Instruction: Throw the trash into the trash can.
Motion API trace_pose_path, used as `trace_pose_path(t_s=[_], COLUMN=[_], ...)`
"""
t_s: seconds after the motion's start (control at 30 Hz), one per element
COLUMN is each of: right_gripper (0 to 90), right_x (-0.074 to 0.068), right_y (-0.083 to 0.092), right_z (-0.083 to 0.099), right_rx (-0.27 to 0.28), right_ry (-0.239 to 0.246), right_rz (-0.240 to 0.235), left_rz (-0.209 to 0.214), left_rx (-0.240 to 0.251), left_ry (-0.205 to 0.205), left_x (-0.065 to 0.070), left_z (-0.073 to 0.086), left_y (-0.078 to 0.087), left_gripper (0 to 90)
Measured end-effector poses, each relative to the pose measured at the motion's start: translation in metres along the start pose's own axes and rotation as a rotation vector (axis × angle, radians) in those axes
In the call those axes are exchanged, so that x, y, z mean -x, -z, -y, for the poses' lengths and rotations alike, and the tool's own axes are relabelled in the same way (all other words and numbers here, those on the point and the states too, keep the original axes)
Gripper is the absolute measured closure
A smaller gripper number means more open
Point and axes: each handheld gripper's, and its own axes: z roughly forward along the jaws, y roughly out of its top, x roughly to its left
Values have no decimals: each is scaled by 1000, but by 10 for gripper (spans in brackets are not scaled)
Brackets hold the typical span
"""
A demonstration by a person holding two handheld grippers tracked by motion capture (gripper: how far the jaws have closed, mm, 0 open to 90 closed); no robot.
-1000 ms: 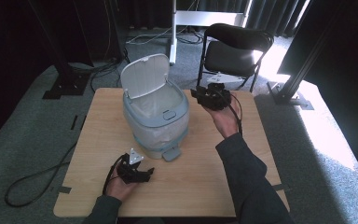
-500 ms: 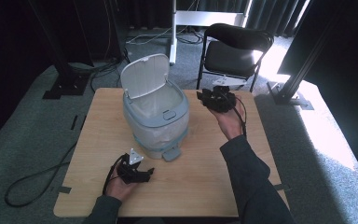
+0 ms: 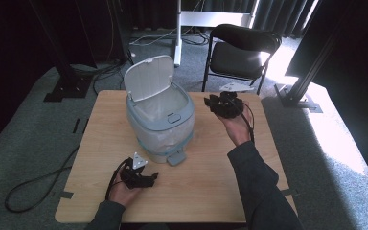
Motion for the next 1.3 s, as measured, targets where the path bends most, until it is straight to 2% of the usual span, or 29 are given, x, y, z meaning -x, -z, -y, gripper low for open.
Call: trace_pose_path(t_s=[1.3], right_gripper=[690], right_x=[4], right_y=[-25], right_z=[39], right_rx=[-90], right_ry=[-23], right_rz=[-3], left_rz=[0], left_rx=[-3], left_ry=[-4], left_x=[0], left_z=[0], left_y=[0], left_gripper=[180])
